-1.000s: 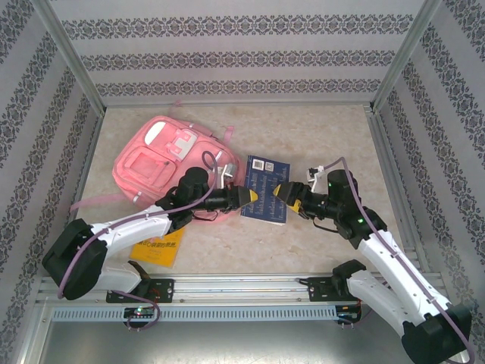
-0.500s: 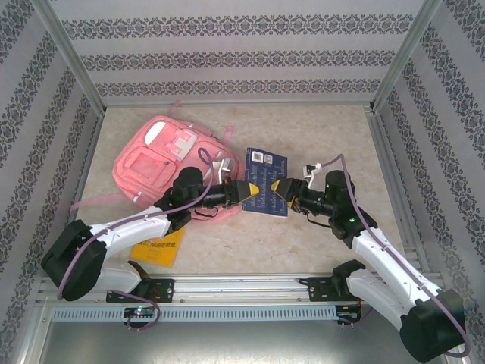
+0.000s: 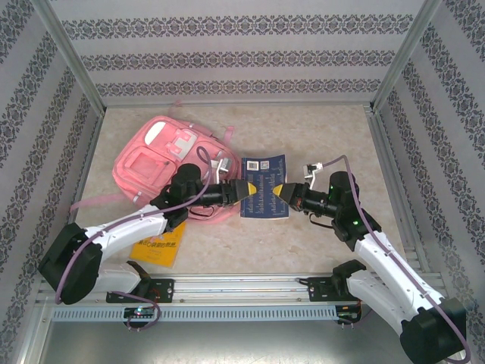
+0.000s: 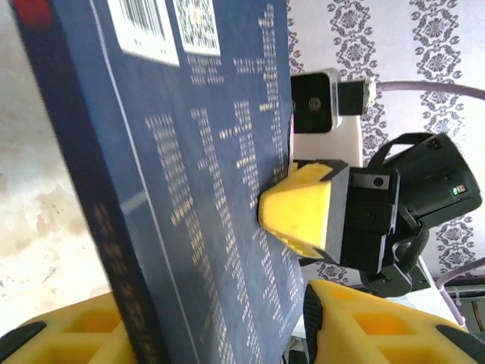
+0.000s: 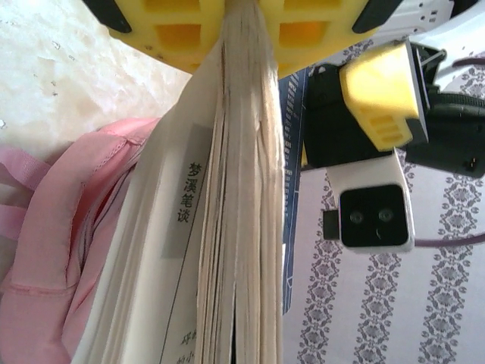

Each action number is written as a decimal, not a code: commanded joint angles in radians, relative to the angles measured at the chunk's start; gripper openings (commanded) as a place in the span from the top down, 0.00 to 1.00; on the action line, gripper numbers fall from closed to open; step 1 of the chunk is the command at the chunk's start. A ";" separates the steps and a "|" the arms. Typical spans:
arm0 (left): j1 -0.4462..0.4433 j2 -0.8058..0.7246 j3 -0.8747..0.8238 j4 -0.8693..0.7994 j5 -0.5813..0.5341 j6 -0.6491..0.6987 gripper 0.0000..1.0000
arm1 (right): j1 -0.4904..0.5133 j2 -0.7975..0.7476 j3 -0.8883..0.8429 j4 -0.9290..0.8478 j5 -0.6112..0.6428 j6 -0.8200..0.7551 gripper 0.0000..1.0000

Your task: Pack the student bag

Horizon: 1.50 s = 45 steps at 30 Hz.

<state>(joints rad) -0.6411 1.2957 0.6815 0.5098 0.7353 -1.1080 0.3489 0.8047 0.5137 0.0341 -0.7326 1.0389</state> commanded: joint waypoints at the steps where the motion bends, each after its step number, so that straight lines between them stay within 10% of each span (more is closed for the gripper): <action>1: 0.047 -0.023 0.043 0.060 0.045 0.016 0.51 | -0.002 -0.013 0.019 -0.010 -0.067 -0.045 0.98; 13: 0.059 0.139 0.016 0.431 0.092 -0.185 0.68 | -0.001 -0.026 0.011 0.015 -0.117 -0.029 0.97; 18: 0.056 0.180 0.015 0.514 0.108 -0.232 1.00 | -0.003 -0.020 0.030 -0.001 -0.093 -0.034 0.77; 24: 0.060 0.070 0.037 0.348 0.032 -0.131 1.00 | -0.005 -0.128 0.002 -0.049 0.130 0.039 0.35; 45: 0.050 -0.012 0.070 0.438 -0.318 -0.219 1.00 | 0.373 -0.123 -0.164 0.645 0.686 0.239 0.08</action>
<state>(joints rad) -0.5869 1.3041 0.7513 0.8230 0.4808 -1.2968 0.6861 0.6537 0.3653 0.5064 -0.1894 1.2594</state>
